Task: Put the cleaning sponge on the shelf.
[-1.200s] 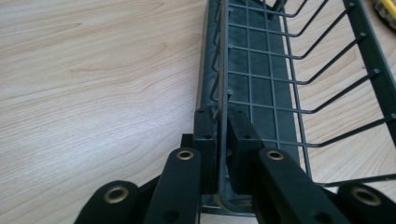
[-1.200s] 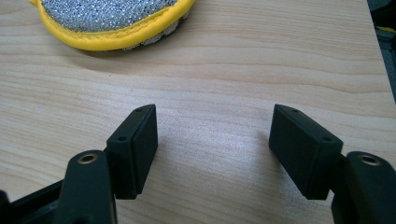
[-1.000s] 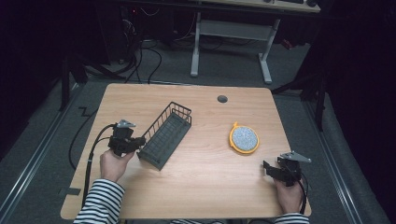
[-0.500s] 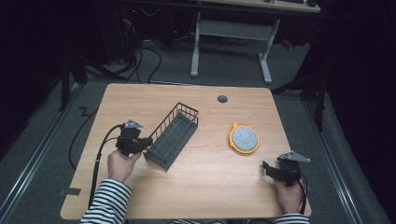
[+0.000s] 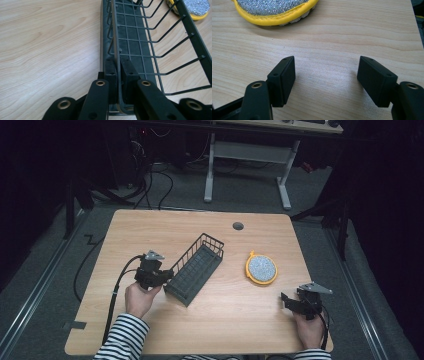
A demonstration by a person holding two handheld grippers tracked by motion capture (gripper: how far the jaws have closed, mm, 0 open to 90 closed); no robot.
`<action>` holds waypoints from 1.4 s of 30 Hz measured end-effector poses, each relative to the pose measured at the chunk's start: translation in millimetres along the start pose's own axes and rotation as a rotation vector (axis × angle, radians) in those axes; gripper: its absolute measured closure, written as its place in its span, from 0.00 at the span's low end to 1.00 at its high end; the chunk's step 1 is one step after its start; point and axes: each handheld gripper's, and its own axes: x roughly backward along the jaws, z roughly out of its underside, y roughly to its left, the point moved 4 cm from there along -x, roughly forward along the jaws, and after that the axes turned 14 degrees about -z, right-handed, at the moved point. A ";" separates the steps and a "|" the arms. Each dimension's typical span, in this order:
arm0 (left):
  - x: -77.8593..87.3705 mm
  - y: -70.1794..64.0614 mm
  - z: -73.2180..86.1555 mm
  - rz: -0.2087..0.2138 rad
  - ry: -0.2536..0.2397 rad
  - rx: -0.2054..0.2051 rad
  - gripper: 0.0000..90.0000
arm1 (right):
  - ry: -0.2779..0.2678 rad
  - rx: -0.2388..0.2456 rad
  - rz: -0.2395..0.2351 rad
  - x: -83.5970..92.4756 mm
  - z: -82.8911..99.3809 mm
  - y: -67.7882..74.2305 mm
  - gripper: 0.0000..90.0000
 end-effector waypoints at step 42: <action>44.2 0.5 -3.5 -0.035 -0.140 0.088 0.44 | 0.004 -0.001 0.005 -0.5 0.0 1.2 0.34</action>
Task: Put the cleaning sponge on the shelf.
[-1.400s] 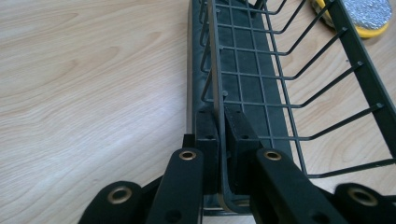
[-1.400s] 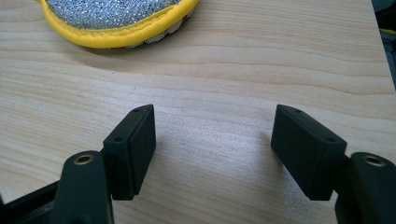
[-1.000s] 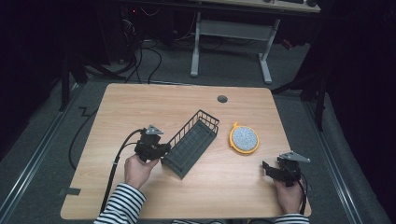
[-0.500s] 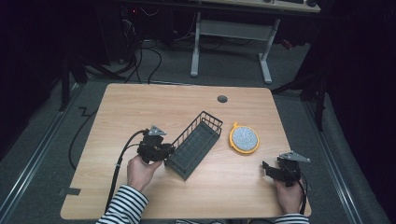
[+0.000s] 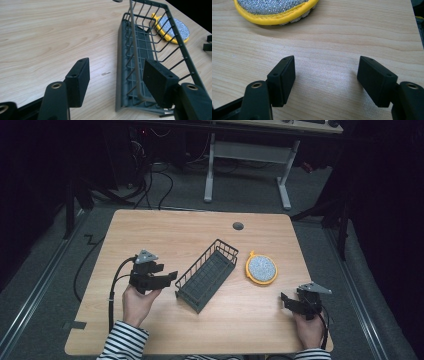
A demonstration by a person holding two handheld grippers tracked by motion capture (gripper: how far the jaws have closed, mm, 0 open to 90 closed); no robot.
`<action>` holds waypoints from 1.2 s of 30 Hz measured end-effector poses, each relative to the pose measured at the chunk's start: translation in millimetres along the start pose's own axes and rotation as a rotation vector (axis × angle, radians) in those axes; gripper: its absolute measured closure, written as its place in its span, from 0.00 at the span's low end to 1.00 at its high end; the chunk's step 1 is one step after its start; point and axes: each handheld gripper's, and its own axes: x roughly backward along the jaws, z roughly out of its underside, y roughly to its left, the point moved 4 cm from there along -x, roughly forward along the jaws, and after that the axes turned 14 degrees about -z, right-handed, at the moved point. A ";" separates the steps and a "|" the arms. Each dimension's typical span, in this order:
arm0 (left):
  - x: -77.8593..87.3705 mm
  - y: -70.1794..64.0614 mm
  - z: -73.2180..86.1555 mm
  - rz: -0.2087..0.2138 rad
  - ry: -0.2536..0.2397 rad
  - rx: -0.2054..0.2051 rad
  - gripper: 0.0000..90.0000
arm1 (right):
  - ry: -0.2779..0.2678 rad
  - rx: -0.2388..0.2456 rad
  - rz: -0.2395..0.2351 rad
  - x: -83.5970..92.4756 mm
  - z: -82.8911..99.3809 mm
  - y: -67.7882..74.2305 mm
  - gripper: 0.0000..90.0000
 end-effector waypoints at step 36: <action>-36.4 52.8 97.1 -0.225 0.107 0.082 0.40 | -0.008 0.005 -0.004 0.6 -0.3 -0.5 0.44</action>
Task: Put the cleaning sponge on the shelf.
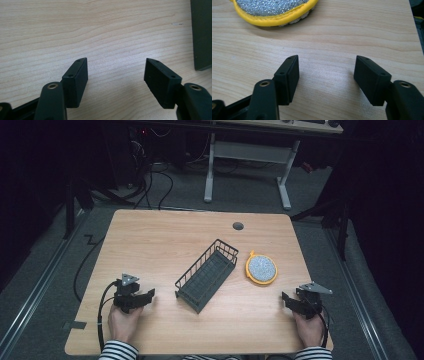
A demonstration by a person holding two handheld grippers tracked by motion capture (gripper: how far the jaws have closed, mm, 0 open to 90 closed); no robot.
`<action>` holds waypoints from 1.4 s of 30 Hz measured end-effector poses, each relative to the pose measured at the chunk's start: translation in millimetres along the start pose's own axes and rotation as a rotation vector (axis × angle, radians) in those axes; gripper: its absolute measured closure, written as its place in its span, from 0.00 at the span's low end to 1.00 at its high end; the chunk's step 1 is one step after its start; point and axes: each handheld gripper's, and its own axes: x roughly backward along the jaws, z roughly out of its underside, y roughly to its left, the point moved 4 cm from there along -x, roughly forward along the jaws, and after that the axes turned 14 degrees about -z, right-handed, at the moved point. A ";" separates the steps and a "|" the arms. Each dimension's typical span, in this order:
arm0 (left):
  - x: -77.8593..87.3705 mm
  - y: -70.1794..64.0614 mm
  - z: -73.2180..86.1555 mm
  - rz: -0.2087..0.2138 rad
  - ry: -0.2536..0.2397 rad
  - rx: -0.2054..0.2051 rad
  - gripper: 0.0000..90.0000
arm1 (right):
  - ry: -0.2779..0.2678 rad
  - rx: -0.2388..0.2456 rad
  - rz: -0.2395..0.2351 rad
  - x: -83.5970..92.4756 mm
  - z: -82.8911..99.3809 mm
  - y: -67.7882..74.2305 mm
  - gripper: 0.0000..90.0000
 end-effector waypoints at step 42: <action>-10.9 -2.1 6.0 -0.095 -0.061 -0.050 0.34 | 0.115 -0.053 -0.113 -53.3 -107.7 2.9 0.48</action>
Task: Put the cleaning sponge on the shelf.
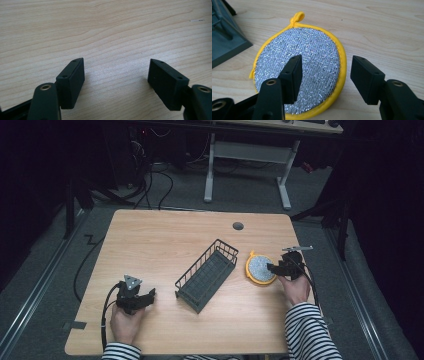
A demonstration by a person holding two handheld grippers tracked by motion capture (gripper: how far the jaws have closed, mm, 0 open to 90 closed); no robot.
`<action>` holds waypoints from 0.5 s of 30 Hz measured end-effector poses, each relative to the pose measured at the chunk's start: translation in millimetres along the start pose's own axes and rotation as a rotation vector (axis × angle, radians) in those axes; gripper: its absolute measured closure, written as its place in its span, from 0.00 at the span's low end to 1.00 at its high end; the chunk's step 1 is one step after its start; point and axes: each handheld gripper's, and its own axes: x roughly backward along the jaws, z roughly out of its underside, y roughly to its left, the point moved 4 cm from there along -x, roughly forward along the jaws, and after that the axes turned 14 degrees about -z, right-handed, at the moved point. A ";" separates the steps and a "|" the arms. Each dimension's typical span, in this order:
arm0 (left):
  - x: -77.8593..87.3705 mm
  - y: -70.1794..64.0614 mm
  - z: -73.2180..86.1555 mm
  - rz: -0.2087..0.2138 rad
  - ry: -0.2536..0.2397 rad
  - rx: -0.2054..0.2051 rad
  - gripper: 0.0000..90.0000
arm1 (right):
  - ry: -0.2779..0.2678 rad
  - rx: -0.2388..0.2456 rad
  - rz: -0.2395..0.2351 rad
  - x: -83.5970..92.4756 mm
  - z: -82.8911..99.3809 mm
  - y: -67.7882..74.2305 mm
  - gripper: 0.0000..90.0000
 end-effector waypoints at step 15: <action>0.0 0.0 0.0 0.000 0.000 -0.001 0.34 | 0.029 -0.095 -0.065 -18.5 2.5 -14.0 0.52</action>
